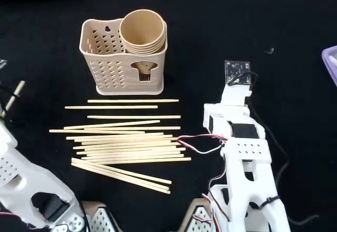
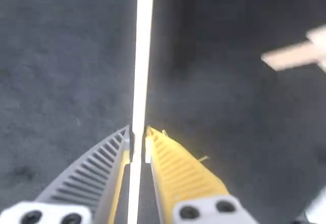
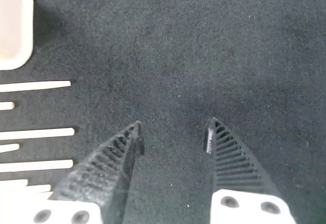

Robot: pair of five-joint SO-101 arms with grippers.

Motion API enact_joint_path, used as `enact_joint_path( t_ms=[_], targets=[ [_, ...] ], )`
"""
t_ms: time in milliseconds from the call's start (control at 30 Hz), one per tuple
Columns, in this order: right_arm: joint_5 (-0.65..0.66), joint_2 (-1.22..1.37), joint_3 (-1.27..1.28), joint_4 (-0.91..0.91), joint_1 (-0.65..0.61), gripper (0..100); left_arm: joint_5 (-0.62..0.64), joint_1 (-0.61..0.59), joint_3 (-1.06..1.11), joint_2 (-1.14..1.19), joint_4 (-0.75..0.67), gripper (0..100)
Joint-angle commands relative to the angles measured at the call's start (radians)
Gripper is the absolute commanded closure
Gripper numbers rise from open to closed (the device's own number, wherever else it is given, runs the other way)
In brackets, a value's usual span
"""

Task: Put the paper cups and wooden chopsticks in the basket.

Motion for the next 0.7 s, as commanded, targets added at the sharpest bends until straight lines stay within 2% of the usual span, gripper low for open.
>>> enact_joint_path(
  t_ms=[0, 200, 367, 567, 667],
  targets=[
    [-0.009, -0.031, -0.007, -0.02, 0.011, 80.0, -0.118, 0.01, -0.105, -0.032, 0.166, 97],
    [-0.009, -0.031, -0.01, -0.02, 0.015, 80.0, -0.235, 0.024, 0.071, -0.186, 0.175, 97],
    [-0.009, -0.031, -0.012, -0.02, 0.011, 80.0, -0.287, 0.097, 0.401, -0.45, 0.173, 97],
    [-0.009, -0.031, -0.008, -0.02, 0.012, 80.0, -0.278, 0.36, 0.814, -0.844, 0.106, 97],
    [-0.009, -0.031, -0.008, -0.02, 0.015, 80.0, -0.245, 0.521, 1.026, -1.04, 0.002, 97]
  ],
)
